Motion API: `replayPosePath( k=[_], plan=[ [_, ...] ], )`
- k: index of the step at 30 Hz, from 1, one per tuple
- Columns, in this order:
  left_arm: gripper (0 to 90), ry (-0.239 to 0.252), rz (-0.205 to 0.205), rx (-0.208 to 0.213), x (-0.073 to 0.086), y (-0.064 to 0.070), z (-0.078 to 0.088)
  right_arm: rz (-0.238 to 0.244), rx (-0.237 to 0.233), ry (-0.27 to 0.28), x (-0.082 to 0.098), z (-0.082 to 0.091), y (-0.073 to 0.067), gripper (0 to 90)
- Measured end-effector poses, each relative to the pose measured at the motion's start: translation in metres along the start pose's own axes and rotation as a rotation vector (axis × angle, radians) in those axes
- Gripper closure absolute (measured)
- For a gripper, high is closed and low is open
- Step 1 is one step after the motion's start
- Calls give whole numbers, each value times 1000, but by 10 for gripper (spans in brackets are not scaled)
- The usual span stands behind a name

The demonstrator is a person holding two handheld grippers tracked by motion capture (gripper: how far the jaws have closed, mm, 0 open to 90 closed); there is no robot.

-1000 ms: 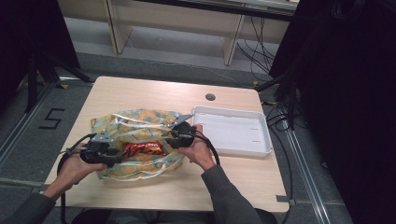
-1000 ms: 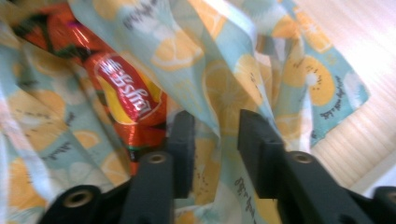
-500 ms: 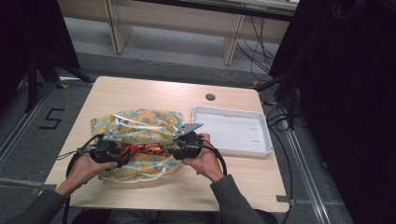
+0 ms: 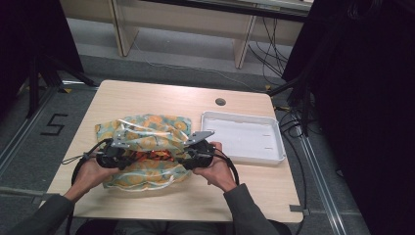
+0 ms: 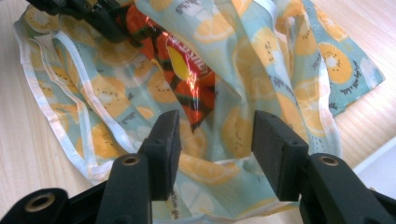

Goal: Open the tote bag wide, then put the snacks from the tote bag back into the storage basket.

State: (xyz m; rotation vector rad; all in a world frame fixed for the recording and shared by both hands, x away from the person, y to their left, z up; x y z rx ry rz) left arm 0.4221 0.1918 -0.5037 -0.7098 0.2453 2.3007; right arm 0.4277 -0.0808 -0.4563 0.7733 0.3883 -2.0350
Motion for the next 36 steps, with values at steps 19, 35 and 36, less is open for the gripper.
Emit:
replayPosePath(
  k=[19, 35, 36],
  plan=[
    [884, 14, -137, 50, -9, 5, 45, -23, 0, 18, 5, 7, 6, 536],
    [884, 67, -143, 169, -16, 10, 79, -38, -29, 36, 4, 18, 5, 528],
    [884, 71, -145, 168, -15, 9, 81, -27, -22, 49, 4, 18, 5, 527]
  ],
)
Point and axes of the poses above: each handheld gripper's, and its own axes: z roughly backward along the jaws, x roughly out of its underside, y roughly to its right, the point moved 3 cm from there along -z, roughly forward along the jaws, and after that the axes turned 4 degrees about -y, right-handed, at the moved point
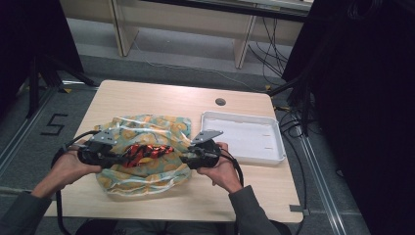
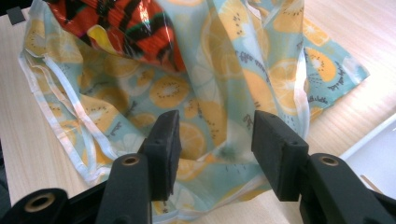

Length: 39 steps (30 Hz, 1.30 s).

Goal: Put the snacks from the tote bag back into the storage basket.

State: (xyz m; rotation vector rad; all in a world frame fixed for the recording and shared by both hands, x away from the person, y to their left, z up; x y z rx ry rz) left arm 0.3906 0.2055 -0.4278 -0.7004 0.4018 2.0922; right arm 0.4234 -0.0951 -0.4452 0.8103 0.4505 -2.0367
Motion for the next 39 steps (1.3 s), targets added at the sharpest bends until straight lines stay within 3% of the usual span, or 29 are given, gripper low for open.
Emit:
replayPosePath(
  k=[3, 5, 8, 10, 11, 14, 16, 17, 19, 22, 24, 28, 30, 32, 33, 36, 37, 39],
  plan=[
    [885, 6, -17, 6, 1, -1, 8, 3, 8, 5, -3, 3, -3, 525],
    [885, 11, 7, 10, 1, 0, 9, -3, 7, 4, -3, 5, -5, 525],
    [885, 11, -21, 18, 1, 0, 13, -1, -15, 1, -4, 6, -11, 517],
    [886, 21, 2, 22, 1, 3, 15, 11, -34, 16, -7, 4, -16, 513],
    [886, 29, -22, 35, 0, 3, 19, 23, -36, 25, -8, 3, -17, 513],
    [885, 47, -4, 35, -2, 5, 23, 30, -46, 29, -11, 2, -22, 511],
    [885, 41, -25, 40, -2, 4, 28, 36, -70, 42, -16, 2, -29, 511],
    [884, 74, 11, 49, -4, 7, 29, 47, -79, 46, -18, 3, -31, 511],
    [884, 78, 23, 43, -4, 7, 32, 56, -96, 60, -22, 3, -34, 511],
    [883, 77, 5, 46, -6, 8, 33, 62, -97, 79, -25, 1, -37, 512],
    [883, 82, 11, 55, -7, 10, 34, 76, -121, 76, -30, 0, -41, 515],
    [882, 89, 27, 69, -8, 10, 35, 93, -128, 98, -35, -4, -44, 529],
    [882, 89, 17, 64, -8, 9, 37, 88, -126, 97, -36, -3, -45, 534],
    [880, 99, 34, 64, -8, 9, 38, 83, -117, 118, -39, -4, -46, 546],
    [881, 105, 34, 64, -9, 7, 40, 52, -135, 118, -41, -3, -48, 569],
    [881, 119, 53, 66, -10, 6, 42, 27, -140, 147, -44, -3, -48, 604],
    [880, 120, 34, 77, -11, 5, 43, 15, -146, 146, -45, -3, -48, 615],
    [880, 125, 43, 76, -11, 5, 44, 3, -152, 155, -46, -2, -47, 633]
  ],
)
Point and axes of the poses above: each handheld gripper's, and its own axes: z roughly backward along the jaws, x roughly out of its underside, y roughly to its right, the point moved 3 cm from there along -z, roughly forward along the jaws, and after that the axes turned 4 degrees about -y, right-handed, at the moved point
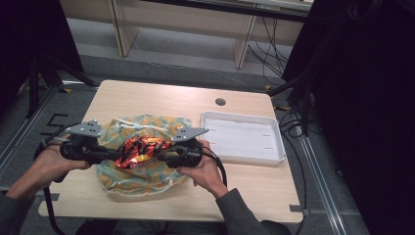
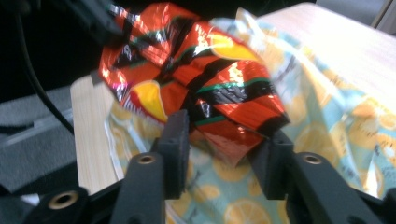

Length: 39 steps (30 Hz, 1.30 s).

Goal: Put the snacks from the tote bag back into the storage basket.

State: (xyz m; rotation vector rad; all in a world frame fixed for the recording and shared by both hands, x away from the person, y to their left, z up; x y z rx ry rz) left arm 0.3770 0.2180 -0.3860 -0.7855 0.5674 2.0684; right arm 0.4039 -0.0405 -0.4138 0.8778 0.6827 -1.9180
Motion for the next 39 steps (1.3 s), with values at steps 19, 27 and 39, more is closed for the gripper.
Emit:
replayPosePath(
  k=[19, 27, 39],
  plan=[
    [766, 23, 27, -18, -3, -5, -1, 14, -15, 30, -4, -4, 13, 899],
    [401, -4, 33, -127, 13, -3, 6, -21, -20, 28, -10, -2, 18, 900],
    [235, -32, 140, -198, 61, -12, -18, -18, -71, 75, -32, 3, 18, 900]
  ],
)
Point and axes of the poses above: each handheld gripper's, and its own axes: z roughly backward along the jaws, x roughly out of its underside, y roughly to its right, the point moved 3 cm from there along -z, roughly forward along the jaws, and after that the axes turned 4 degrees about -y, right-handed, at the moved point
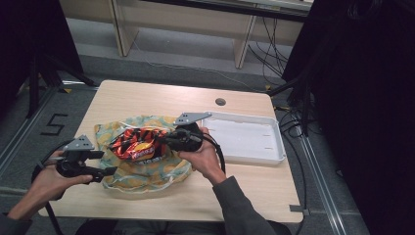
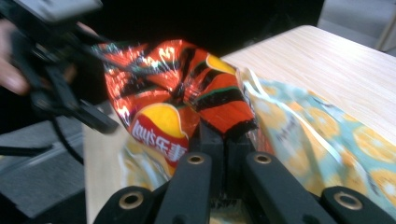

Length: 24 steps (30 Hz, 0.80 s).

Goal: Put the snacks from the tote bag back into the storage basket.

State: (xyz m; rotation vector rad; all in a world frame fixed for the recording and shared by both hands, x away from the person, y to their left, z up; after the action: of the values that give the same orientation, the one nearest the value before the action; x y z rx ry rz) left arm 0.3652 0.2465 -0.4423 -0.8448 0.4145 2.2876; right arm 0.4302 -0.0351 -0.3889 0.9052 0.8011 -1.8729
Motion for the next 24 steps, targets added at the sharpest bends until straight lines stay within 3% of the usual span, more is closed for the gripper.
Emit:
replayPosePath(
  k=[1, 3, 4, 7, 8, 12, 13, 14, 15, 17, 23, 24],
  plan=[
    [235, 4, 3, -18, 2, -3, 1, -34, -19, -1, -2, 2, -3, 900],
    [235, -6, 11, -43, 6, -7, 2, -21, -25, 12, -7, 3, -5, 900],
    [236, -5, 16, -53, 8, -9, 1, 10, -30, 5, -10, 4, -5, 900],
    [239, -26, 24, -61, 14, -11, -2, 5, -40, 10, -16, 7, -7, 900],
    [240, -41, -2, -69, 16, -14, -2, 9, -42, 12, -18, 8, -8, 900],
    [242, -60, 0, -100, 22, -16, -7, 16, -47, 24, -26, 14, -8, 900],
    [242, -64, 21, -102, 23, -16, -8, 1, -47, 13, -27, 17, -9, 900],
    [242, -64, 21, -102, 23, -16, -8, 1, -47, 13, -27, 17, -9, 900],
    [242, -69, 15, -113, 25, -17, -9, -29, -56, 14, -30, 22, -11, 900],
    [244, -45, 37, -123, 26, -16, -12, -8, -59, 33, -34, 25, -12, 900],
    [251, -36, 77, -168, 31, -21, -14, 7, -73, 49, -44, 33, -24, 900],
    [252, -50, 60, -169, 32, -22, -13, 6, -83, 44, -46, 35, -26, 900]
  ],
)
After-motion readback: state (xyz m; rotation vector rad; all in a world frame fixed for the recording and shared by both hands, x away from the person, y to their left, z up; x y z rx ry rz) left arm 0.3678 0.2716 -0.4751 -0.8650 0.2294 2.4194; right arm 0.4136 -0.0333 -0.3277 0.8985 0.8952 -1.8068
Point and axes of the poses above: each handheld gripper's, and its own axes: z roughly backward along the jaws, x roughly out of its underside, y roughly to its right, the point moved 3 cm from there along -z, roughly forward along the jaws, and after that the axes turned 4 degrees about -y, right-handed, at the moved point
